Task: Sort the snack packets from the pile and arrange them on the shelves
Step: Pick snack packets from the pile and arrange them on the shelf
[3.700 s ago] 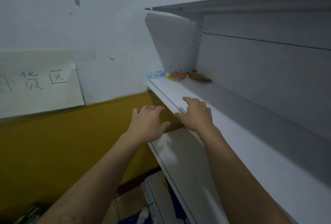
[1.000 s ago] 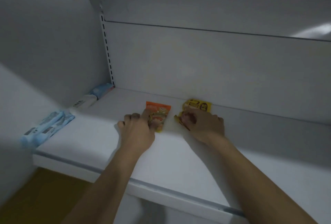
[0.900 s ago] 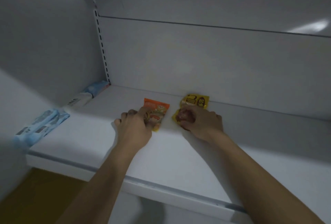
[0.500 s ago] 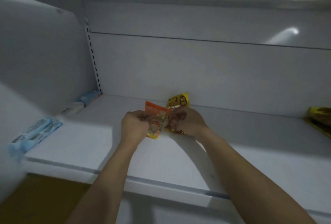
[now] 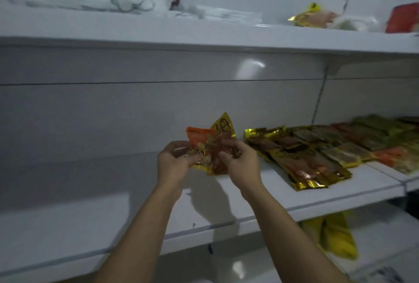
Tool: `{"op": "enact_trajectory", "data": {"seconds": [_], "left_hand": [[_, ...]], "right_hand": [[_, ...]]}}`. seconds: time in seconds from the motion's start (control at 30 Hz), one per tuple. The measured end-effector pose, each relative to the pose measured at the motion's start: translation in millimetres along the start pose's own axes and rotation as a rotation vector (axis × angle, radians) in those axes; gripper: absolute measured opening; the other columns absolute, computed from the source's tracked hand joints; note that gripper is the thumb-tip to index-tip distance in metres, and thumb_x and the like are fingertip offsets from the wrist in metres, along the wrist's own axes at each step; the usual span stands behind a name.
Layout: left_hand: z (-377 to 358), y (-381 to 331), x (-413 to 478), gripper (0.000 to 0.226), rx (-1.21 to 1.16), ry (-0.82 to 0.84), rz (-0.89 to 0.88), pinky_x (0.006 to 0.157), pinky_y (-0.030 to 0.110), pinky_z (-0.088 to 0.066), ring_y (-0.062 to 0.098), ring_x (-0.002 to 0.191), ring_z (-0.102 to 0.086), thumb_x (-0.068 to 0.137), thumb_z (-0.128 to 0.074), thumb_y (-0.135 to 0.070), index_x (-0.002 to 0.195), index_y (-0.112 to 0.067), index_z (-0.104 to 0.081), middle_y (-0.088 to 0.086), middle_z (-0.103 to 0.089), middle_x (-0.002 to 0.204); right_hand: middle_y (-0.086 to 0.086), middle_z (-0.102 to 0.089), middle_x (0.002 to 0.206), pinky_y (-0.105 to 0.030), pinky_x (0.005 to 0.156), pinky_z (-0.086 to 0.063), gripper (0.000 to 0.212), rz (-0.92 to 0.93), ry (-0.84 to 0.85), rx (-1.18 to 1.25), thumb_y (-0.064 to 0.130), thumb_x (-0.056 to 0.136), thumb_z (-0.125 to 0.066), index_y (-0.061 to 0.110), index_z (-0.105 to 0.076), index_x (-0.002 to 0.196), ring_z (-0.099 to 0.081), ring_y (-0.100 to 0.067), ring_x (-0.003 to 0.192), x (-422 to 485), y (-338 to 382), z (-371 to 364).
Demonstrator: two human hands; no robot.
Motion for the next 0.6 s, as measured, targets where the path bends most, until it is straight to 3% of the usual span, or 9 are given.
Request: {"op": "enact_trajectory", "data": {"seconds": [0.1, 0.23, 0.33, 0.43, 0.53, 0.6], "left_hand": [[-61.7, 1.1, -22.3, 0.03, 0.032, 0.123, -0.016, 0.062, 0.026, -0.055, 0.024, 0.08, -0.069, 0.076, -0.073, 0.013, 0.089, -0.011, -0.06, 0.013, -0.071, 0.092], [-134.4, 6.4, -56.6, 0.028, 0.091, 0.249, -0.024, 0.052, 0.021, -0.048, 0.017, 0.069, -0.064, 0.083, -0.067, 0.01, 0.088, -0.015, -0.055, 0.012, -0.069, 0.09], [-182.0, 10.9, -78.7, 0.025, 0.097, 0.283, -0.05, 0.057, 0.026, -0.047, 0.02, 0.076, -0.065, 0.087, -0.067, 0.004, 0.089, -0.02, -0.059, 0.01, -0.069, 0.095], [-229.5, 15.2, -104.4, 0.027, 0.09, 0.338, -0.097, 0.06, 0.026, -0.053, 0.019, 0.084, -0.068, 0.088, -0.065, 0.002, 0.092, -0.025, -0.065, 0.004, -0.069, 0.1], [-273.3, 26.0, -132.6, 0.032, 0.07, 0.398, -0.101, 0.076, 0.034, -0.057, 0.017, 0.09, -0.069, 0.091, -0.062, 0.001, 0.093, -0.03, -0.07, -0.002, -0.07, 0.102], [-298.6, 35.9, -150.7, 0.033, 0.06, 0.436, -0.078, 0.078, 0.033, -0.057, 0.014, 0.089, -0.069, 0.093, -0.06, 0.0, 0.093, -0.031, -0.071, -0.004, -0.07, 0.102]], "right_hand": [[0.004, -0.06, 0.111, -0.009, 0.075, -0.041, 0.023, 0.037, -0.118, -0.091, 0.012, 0.089, -0.069, 0.029, -0.067, 0.104, -0.055, -0.007, 0.1, -9.3, -4.6, 66.9], [0.006, -0.058, 0.117, -0.013, 0.083, -0.041, 0.024, 0.061, -0.224, -0.123, 0.017, 0.089, -0.069, 0.032, -0.066, 0.108, -0.054, -0.005, 0.105, -23.6, -9.6, 144.6], [0.005, -0.061, 0.118, -0.012, 0.082, -0.046, 0.023, 0.038, -0.29, -0.095, 0.016, 0.089, -0.069, 0.033, -0.066, 0.105, -0.056, -0.005, 0.105, -38.1, -18.8, 201.3], [0.007, -0.063, 0.116, -0.025, 0.091, -0.053, 0.025, -0.009, -0.388, -0.066, 0.015, 0.087, -0.07, 0.031, -0.068, 0.106, -0.058, -0.003, 0.106, -58.4, -32.7, 264.6], [0.008, -0.062, 0.117, -0.034, 0.097, -0.052, 0.03, -0.029, -0.465, -0.107, 0.015, 0.088, -0.069, 0.027, -0.068, 0.116, -0.057, -0.006, 0.11, -76.5, -40.6, 326.0], [0.007, -0.058, 0.12, -0.032, 0.098, -0.051, 0.036, -0.049, -0.479, -0.141, 0.013, 0.089, -0.067, 0.023, -0.065, 0.123, -0.055, -0.008, 0.112, -86.8, -44.7, 359.8]]}}
Point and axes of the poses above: each hand's wrist, its own x-axis towards the middle knuckle, its own z-axis out of the back of the hand, y = z × x, the point moved 8 cm from there along x, towards the middle knuckle
